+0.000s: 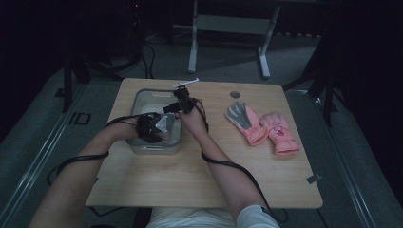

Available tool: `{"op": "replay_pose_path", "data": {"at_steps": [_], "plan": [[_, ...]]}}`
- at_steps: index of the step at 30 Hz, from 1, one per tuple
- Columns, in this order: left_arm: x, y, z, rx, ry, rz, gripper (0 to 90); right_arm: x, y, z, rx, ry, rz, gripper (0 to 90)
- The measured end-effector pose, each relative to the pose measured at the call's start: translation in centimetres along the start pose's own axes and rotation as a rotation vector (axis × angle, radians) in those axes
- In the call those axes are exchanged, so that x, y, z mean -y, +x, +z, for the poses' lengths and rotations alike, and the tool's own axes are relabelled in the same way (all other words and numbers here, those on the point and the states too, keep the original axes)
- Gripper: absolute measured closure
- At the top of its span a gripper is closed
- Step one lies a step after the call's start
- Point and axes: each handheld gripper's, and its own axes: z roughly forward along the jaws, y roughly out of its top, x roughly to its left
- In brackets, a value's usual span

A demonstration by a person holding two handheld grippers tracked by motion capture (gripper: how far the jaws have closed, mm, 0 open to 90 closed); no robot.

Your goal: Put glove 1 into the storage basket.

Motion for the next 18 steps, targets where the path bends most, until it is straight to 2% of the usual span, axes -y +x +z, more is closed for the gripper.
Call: {"op": "replay_pose_path", "data": {"at_steps": [2,6,8,11,14,18], "plan": [[-0.3,-0.1,-0.3,-0.029,0.014,0.003,56.3,0.0,-0.1,-0.8,-0.016,-0.012,0.003,52.0],[-0.4,0.3,-1.1,-0.043,0.021,-0.016,48.0,0.2,-0.1,-2.1,-0.043,-0.037,0.013,50.2],[-0.3,0.6,-2.1,-0.058,0.013,-0.042,47.8,0.5,-0.1,-3.3,-0.047,-0.060,0.004,49.4],[-0.3,0.7,-3.4,-0.061,-0.031,-0.078,47.9,0.8,-0.3,-4.4,-0.049,-0.074,-0.007,50.4],[-0.4,0.6,-4.3,-0.081,-0.024,-0.094,47.8,1.2,-0.5,-5.5,-0.052,-0.089,-0.012,50.4],[-1.1,0.1,-5.6,-0.066,-0.076,-0.147,47.9,1.9,-0.8,-6.8,-0.066,-0.106,-0.012,50.6]]}}
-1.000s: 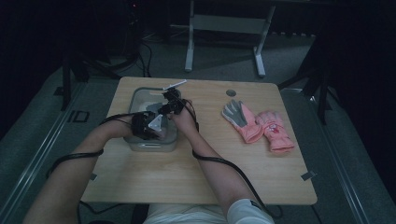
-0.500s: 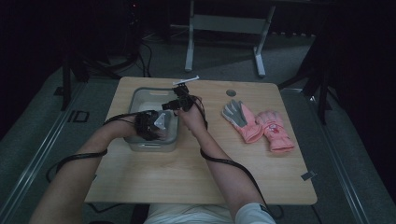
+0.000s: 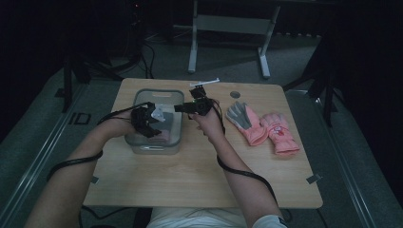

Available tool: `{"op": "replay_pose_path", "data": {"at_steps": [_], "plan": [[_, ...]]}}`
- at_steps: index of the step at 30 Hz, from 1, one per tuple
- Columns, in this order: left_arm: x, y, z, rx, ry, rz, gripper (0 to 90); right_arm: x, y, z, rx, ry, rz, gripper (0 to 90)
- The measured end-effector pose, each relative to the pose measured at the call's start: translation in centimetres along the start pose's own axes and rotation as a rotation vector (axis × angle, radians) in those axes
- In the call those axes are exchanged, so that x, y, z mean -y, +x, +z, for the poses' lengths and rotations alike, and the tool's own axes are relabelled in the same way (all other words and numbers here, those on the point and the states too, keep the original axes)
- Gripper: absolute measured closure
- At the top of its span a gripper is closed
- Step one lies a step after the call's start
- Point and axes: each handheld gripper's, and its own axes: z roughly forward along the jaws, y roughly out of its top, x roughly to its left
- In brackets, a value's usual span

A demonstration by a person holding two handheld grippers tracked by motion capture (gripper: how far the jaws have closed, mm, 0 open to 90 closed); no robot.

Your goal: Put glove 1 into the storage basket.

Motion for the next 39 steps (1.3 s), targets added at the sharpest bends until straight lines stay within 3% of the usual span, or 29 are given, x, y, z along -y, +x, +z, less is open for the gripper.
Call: {"op": "replay_pose_path", "data": {"at_steps": [7,11,14,20,26,28,32,35,36,39], "plan": [[-2.5,-1.6,-1.6,0.040,-0.099,-0.078,48.0,1.4,-0.5,-2.2,0.024,-0.006,-0.025,51.2],[-4.1,-2.7,-1.7,0.034,-0.114,-0.092,49.8,2.3,-1.5,-3.3,0.041,0.004,-0.029,53.7],[-5.2,-3.7,-1.8,0.069,-0.152,-0.113,51.4,3.2,-2.0,-4.5,0.052,-0.003,-0.050,53.9],[-7.3,-5.7,-0.7,0.061,-0.124,-0.070,50.2,4.4,-3.2,-6.9,0.083,-0.028,-0.104,54.0],[-8.4,-7.3,0.6,0.040,-0.107,-0.106,47.4,5.6,-4.9,-9.0,0.127,-0.041,-0.133,53.5],[-8.7,-8.2,1.1,0.041,-0.099,-0.118,42.3,6.1,-5.8,-9.7,0.169,-0.030,-0.118,54.0],[-9.0,-9.6,1.9,0.066,-0.112,-0.138,32.5,6.9,-7.6,-11.1,0.204,-0.029,-0.100,53.9],[-8.8,-10.2,2.0,0.072,-0.155,-0.159,16.0,7.6,-8.7,-12.1,0.238,-0.034,-0.135,53.3],[-8.7,-10.4,2.0,0.062,-0.165,-0.167,14.2,7.8,-9.1,-12.4,0.259,-0.029,-0.140,53.4],[-8.2,-11.1,2.5,0.129,-0.188,-0.174,5.0,8.4,-10.8,-13.5,0.319,-0.019,-0.139,54.4]]}}
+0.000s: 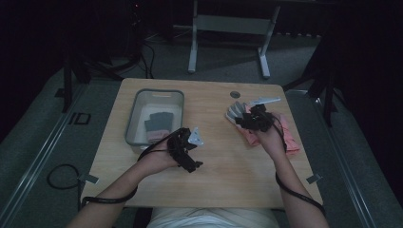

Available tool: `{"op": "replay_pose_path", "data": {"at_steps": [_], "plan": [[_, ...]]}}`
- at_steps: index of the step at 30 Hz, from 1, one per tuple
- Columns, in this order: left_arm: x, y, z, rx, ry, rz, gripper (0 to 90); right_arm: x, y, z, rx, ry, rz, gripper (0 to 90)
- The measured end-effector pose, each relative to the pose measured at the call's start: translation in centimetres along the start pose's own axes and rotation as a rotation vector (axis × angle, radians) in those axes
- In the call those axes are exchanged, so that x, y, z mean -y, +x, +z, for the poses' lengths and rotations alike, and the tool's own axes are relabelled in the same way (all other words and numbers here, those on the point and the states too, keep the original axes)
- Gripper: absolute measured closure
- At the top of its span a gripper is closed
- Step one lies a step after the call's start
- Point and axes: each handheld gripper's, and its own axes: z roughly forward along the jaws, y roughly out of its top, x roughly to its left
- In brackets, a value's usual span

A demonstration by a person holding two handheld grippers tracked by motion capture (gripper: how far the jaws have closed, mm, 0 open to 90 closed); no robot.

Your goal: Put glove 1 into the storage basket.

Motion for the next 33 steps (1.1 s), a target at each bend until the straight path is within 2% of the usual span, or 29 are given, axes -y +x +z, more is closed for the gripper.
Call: {"op": "replay_pose_path", "data": {"at_steps": [2,4,6,7,8,9,12,15,16,19,21,23,25,29,33], "plan": [[0.4,-0.6,0.6,0.021,0.001,-0.001,3.6,0.5,-1.4,-0.2,0.039,0.003,-0.004,55.3],[0.9,-1.3,1.4,0.019,0.019,0.020,2.3,1.0,-2.7,-0.2,0.066,0.008,-0.014,56.0],[1.5,-1.8,2.1,0.033,0.013,0.004,2.0,1.3,-3.9,0.1,0.097,0.024,-0.011,57.0],[1.8,-1.9,2.5,0.026,0.007,0.000,1.6,1.4,-4.5,0.3,0.115,0.033,-0.003,57.3],[2.3,-2.1,2.9,0.026,-0.009,-0.002,1.4,1.4,-5.0,0.5,0.122,0.040,0.009,57.7],[2.8,-2.3,3.2,0.045,-0.037,-0.018,1.4,1.4,-5.5,0.8,0.124,0.043,0.017,58.4],[3.7,-2.8,3.9,0.052,-0.057,-0.026,1.4,1.3,-6.0,1.6,0.118,0.055,0.013,58.7],[4.4,-3.4,4.4,0.057,-0.078,-0.019,1.4,1.1,-6.2,2.3,0.090,0.051,-0.003,59.9],[5.0,-4.0,4.9,0.053,-0.115,-0.021,1.1,0.9,-5.9,3.6,0.055,0.062,-0.079,62.5],[5.2,-4.4,5.2,0.038,-0.113,-0.029,0.0,1.0,-5.7,5.1,0.039,0.098,-0.134,63.9],[5.3,-4.5,5.2,0.040,-0.120,-0.036,0.0,1.0,-5.7,6.0,0.050,0.123,-0.155,64.2],[5.5,-4.6,5.3,0.019,-0.120,-0.019,0.0,1.0,-5.9,6.7,0.049,0.139,-0.169,64.8],[5.7,-4.6,5.4,0.018,-0.112,-0.013,0.0,1.1,-6.0,7.5,0.049,0.164,-0.177,67.3],[6.0,-4.8,5.6,0.013,-0.115,-0.023,0.0,1.6,-6.0,8.9,0.052,0.204,-0.238,67.3],[6.0,-5.0,5.8,0.024,-0.097,-0.016,0.0,1.8,-5.9,9.7,0.067,0.220,-0.239,72.6]]}}
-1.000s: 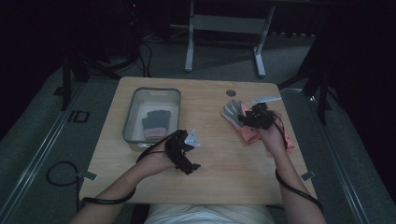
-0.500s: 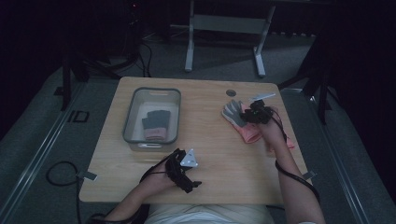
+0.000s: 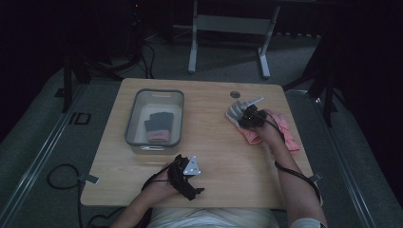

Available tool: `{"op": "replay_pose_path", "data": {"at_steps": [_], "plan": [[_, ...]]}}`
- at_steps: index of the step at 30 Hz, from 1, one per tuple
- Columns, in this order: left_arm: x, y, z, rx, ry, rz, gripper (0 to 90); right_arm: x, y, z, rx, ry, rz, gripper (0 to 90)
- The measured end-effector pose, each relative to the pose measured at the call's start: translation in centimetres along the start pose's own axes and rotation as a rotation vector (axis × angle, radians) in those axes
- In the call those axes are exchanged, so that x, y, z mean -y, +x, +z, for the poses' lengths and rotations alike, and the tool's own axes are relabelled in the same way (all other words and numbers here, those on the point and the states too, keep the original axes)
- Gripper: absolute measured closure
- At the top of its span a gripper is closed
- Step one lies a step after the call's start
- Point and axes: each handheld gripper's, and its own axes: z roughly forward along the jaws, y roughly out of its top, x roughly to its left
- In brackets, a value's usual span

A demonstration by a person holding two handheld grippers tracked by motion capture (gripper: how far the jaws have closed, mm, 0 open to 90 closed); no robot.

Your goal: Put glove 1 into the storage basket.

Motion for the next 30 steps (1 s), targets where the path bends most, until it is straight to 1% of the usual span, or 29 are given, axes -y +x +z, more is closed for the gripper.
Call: {"op": "replay_pose_path", "data": {"at_steps": [3,6,7,8,10,12,13,15,16,18,19,21,22,23,26,30], "plan": [[0.1,0.0,0.1,0.003,-0.002,-0.001,0.0,-0.1,0.2,0.3,0.023,0.023,0.032,80.6],[0.1,-0.1,0.1,-0.007,-0.006,0.013,0.0,-0.6,0.4,0.1,0.042,0.048,0.116,86.3],[0.1,-0.1,0.2,-0.010,-0.010,0.013,0.0,-0.7,0.4,0.0,0.048,0.046,0.140,87.3],[0.1,-0.1,0.2,-0.015,-0.014,0.016,0.0,-0.8,0.5,-0.3,0.058,0.037,0.164,87.7],[0.1,-0.1,0.1,-0.018,-0.017,0.021,0.0,-1.0,0.8,-1.1,0.056,0.018,0.208,87.9],[0.0,-0.1,0.2,-0.016,-0.012,0.018,0.0,-1.2,1.3,-2.4,0.060,-0.025,0.247,88.1],[0.0,-0.1,0.2,-0.023,-0.009,0.020,0.0,-1.3,1.6,-3.2,0.059,-0.044,0.270,88.1],[0.1,0.0,0.2,-0.024,-0.014,0.020,0.0,-1.6,2.5,-5.1,0.060,-0.099,0.307,88.1],[0.1,0.0,0.3,-0.025,-0.018,0.015,0.0,-1.8,3.2,-6.2,0.064,-0.121,0.324,88.1],[0.1,0.0,0.3,-0.026,-0.015,0.023,0.0,-2.0,4.3,-7.8,0.072,-0.158,0.357,88.1],[0.1,0.0,0.3,-0.024,-0.017,0.026,0.0,-2.1,4.9,-8.5,0.080,-0.165,0.366,88.1],[0.1,0.0,0.3,-0.019,-0.022,0.030,0.0,-2.1,6.1,-9.8,0.099,-0.196,0.389,88.2],[0.2,0.0,0.4,-0.018,-0.020,0.031,0.0,-2.0,6.8,-10.3,0.108,-0.207,0.389,88.2],[0.2,-0.1,0.4,-0.017,-0.019,0.037,0.0,-1.9,7.3,-10.8,0.112,-0.222,0.409,88.2],[0.3,-0.1,0.5,-0.017,-0.015,0.047,0.0,-1.4,9.0,-11.6,0.108,-0.240,0.434,88.2],[0.4,-0.2,0.4,-0.014,-0.018,0.052,0.0,-1.0,11.0,-11.4,0.089,-0.221,0.448,88.2]]}}
